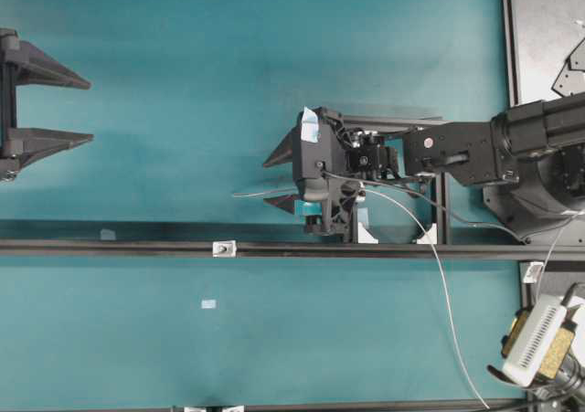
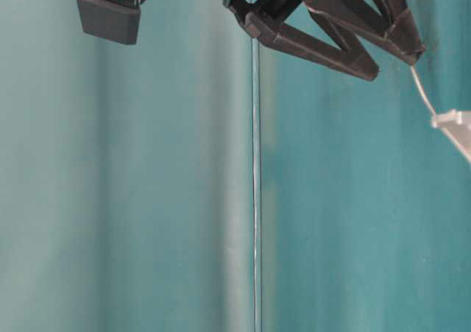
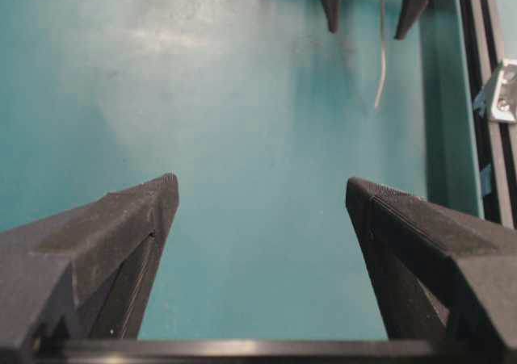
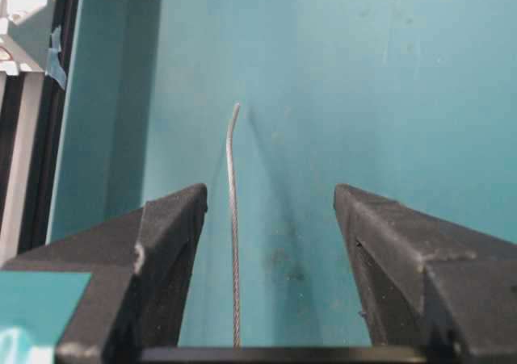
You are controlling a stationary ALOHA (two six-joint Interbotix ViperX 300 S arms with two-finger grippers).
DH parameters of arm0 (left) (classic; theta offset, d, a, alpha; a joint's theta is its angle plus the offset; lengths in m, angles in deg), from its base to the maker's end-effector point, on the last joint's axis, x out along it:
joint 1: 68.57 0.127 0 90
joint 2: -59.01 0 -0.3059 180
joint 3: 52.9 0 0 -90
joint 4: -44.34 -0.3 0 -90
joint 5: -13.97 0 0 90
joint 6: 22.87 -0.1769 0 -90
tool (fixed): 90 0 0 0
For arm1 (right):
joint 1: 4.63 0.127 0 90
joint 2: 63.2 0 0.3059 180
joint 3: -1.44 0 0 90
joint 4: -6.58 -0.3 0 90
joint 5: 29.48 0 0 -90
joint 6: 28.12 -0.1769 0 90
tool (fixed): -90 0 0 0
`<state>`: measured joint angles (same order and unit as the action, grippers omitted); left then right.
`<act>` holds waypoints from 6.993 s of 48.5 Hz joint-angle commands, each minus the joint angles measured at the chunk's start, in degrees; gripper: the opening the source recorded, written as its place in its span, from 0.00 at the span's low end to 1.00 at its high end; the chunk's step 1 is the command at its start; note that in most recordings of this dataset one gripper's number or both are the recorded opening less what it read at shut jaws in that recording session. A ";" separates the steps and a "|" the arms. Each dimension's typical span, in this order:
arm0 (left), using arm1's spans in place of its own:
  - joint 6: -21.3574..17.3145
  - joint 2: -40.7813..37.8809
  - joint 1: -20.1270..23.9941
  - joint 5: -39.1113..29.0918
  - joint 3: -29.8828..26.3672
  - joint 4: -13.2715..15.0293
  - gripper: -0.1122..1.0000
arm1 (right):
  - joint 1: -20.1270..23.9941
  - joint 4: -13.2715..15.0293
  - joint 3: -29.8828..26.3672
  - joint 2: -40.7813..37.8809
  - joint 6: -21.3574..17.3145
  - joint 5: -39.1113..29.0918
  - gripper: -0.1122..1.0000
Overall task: Insert the wire into the hole on the right side and pull it with the left arm.
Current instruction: 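Lower the right gripper and grasp the white wire near its tip, then carry the wire with the right gripper toward the white clip on the rail, then push the wire tip through the clip hole with the right gripper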
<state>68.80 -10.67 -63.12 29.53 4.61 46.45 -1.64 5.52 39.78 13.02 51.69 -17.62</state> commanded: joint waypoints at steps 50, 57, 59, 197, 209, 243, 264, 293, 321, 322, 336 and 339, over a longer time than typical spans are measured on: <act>0.09 0.70 0.26 0.26 -0.44 0.18 0.87 | -0.09 0.18 -1.14 -0.44 0.18 2.11 0.10; 0.97 0.97 0.09 0.09 -0.35 0.26 0.86 | -0.09 0.18 -1.05 1.85 0.09 -0.09 0.10; 1.93 1.14 -0.09 0.09 -0.18 0.26 0.86 | -0.09 0.18 -0.97 2.90 0.00 -0.97 0.10; 6.33 -48.52 -18.54 44.38 -14.41 1.05 0.86 | 35.24 -49.13 8.44 -10.37 16.70 50.98 0.10; 6.33 -48.52 -18.63 44.38 -14.50 1.05 0.86 | 35.24 -48.25 8.26 -11.87 16.70 53.09 0.10; 6.33 -48.52 -18.54 44.21 -14.50 0.97 0.86 | 31.03 -40.61 7.65 -14.06 14.41 54.32 0.10; 6.33 -48.43 -18.63 44.03 -14.33 0.88 0.86 | 30.15 -38.41 6.33 -15.21 14.33 54.23 0.10; 6.33 -48.52 -18.63 44.03 -14.50 0.88 0.86 | 30.15 -38.41 6.15 -15.21 14.33 54.58 0.10; 6.33 -48.52 -18.63 44.03 -14.41 0.79 0.86 | 29.36 -37.97 5.45 -15.21 14.50 54.32 0.10; 6.33 -48.52 -18.63 44.03 -14.41 0.79 0.86 | 29.27 -37.97 5.36 -15.21 14.50 54.23 0.10; 6.33 -48.43 -18.63 44.03 -14.41 0.79 0.86 | 28.30 -37.62 3.96 -16.61 14.50 54.05 0.10; 6.33 -48.52 -18.63 44.03 -14.41 0.79 0.86 | 28.04 -37.44 3.52 -17.05 14.50 53.79 0.10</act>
<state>75.22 -59.89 -81.85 73.30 -9.37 47.33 26.83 -32.36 44.26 -4.38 66.10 36.17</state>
